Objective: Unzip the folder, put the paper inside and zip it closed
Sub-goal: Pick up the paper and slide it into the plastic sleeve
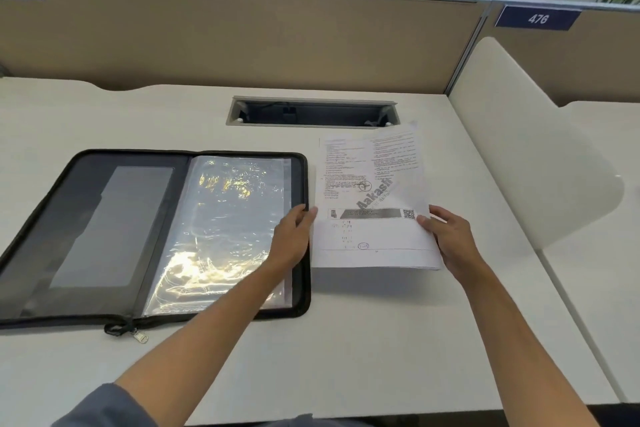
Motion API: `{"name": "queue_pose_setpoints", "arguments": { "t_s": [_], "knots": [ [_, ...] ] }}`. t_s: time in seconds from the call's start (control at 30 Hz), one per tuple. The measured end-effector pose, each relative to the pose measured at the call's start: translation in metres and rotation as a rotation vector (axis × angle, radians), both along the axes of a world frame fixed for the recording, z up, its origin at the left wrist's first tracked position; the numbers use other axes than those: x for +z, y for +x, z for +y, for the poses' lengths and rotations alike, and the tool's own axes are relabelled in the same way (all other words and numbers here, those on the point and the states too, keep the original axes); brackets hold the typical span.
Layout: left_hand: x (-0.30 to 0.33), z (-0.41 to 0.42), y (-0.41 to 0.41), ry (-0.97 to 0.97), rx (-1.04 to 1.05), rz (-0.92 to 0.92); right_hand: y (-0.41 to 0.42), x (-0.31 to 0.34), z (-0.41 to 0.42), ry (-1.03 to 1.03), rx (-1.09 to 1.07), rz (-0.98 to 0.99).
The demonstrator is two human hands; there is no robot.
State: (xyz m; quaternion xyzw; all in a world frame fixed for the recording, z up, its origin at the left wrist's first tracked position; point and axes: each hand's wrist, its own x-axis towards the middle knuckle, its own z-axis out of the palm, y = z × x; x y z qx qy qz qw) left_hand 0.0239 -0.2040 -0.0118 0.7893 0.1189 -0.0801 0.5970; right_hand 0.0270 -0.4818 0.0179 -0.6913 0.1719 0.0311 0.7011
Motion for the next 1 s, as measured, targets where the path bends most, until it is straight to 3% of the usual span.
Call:
{"name": "queue_pose_setpoints", "arguments": {
  "t_s": [0.1, 0.2, 1.0],
  "knots": [
    [0.021, 0.002, 0.016, -0.228, 0.079, 0.037, -0.003, 0.003, 0.010, 0.070, 0.000, -0.037],
    [0.031, 0.006, 0.021, -0.312, 0.076, 0.014, -0.003, 0.005, 0.024, 0.110, -0.006, -0.082],
    [0.032, 0.075, 0.031, -0.316, 0.097, -0.136, 0.044, 0.016, 0.092, 0.078, 0.206, -0.004]
  ]
}}
